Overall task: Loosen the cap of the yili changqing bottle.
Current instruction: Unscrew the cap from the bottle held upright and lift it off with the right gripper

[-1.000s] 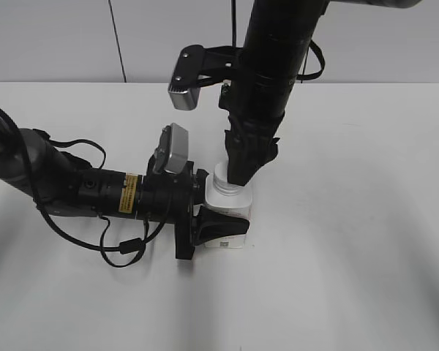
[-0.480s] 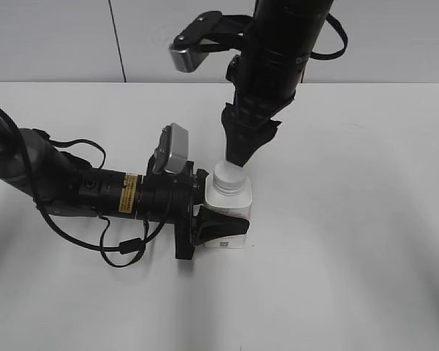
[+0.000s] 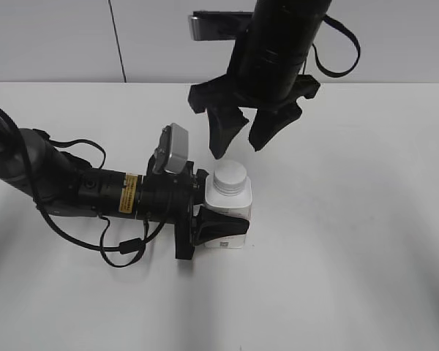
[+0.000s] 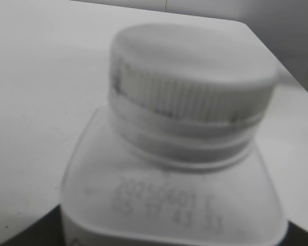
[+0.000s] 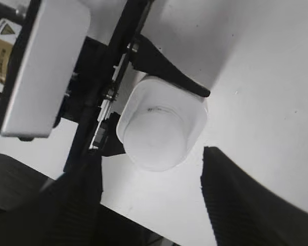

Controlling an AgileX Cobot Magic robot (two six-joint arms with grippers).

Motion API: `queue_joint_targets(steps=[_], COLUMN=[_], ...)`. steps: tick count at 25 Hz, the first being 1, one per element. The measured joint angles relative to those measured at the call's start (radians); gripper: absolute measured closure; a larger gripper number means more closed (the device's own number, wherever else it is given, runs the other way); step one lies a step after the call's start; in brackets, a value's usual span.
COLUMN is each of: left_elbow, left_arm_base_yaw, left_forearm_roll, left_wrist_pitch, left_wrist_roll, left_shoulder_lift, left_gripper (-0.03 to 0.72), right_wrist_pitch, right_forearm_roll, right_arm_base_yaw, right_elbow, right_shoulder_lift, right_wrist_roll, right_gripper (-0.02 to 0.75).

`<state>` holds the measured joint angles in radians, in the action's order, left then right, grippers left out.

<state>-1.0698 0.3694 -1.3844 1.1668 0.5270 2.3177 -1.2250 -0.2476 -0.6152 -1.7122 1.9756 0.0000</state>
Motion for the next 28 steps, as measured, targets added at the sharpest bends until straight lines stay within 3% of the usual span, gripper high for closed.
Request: queue_joint_targets(steps=[8, 28], left_elbow=[0.0, 0.0], left_arm_base_yaw=[0.0, 0.0], left_forearm_roll=[0.002, 0.01], left_wrist_pitch=[0.0, 0.001], left_wrist_roll=[0.001, 0.005], left_shoulder_lift=[0.0, 0.0], left_gripper=[0.294, 0.295], right_wrist_pitch=[0.0, 0.001], right_forearm_roll=[-0.005, -0.019], right_arm_base_yaw=[0.0, 0.0], right_elbow=[0.0, 0.001], right_shoulder_lift=[0.0, 0.078], right_wrist_roll=[0.276, 0.332], right_gripper=[0.256, 0.257])
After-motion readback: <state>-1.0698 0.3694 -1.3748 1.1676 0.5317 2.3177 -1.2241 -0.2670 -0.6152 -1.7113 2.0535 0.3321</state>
